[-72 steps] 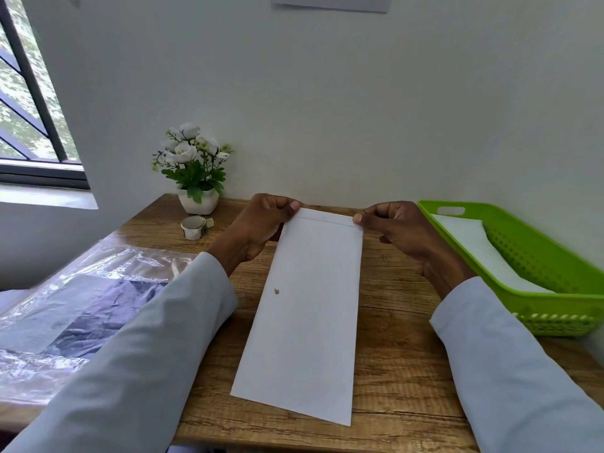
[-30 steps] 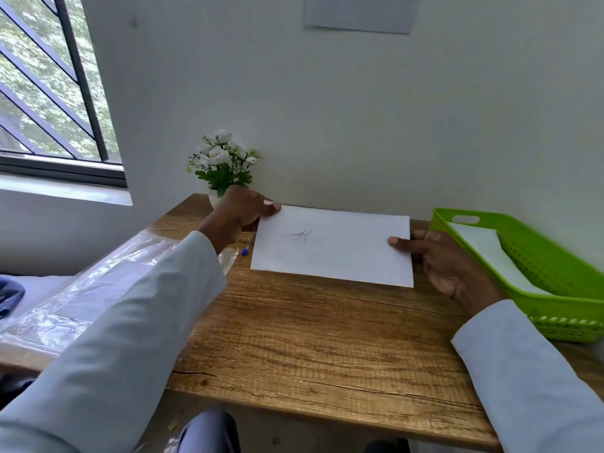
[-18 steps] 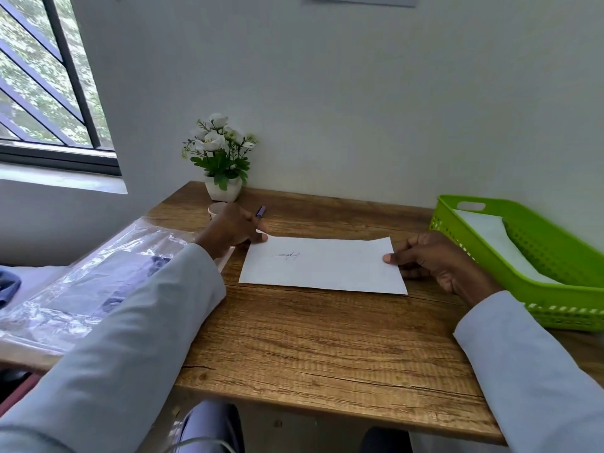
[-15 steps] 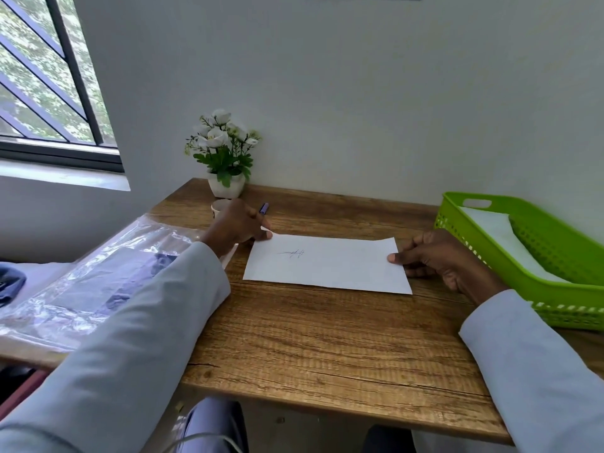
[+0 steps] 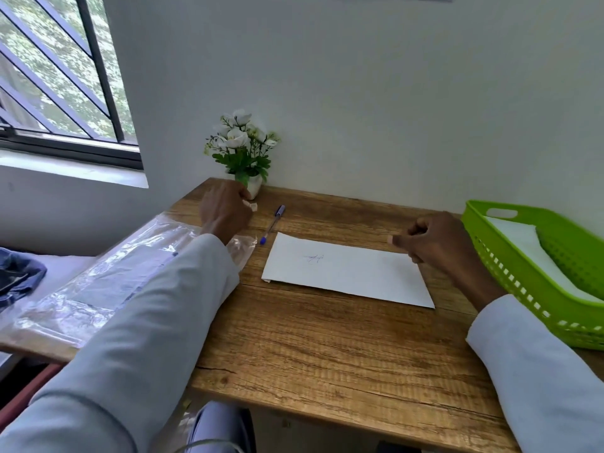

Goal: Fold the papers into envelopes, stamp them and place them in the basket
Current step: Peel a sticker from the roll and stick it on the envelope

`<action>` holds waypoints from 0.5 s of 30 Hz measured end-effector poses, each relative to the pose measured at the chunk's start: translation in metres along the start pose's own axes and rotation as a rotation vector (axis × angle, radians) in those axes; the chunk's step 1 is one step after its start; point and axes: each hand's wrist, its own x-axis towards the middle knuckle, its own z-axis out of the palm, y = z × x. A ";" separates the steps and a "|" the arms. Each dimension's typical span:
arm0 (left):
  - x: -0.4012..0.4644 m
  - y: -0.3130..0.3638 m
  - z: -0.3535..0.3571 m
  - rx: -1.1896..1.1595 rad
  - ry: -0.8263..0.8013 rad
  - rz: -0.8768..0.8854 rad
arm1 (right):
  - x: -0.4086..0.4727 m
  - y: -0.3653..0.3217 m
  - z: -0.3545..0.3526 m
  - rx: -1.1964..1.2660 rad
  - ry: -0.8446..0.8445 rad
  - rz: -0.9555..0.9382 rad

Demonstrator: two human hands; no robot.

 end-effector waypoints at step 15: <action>0.002 0.009 0.001 -0.400 -0.288 0.125 | -0.007 -0.013 0.030 0.283 -0.024 -0.167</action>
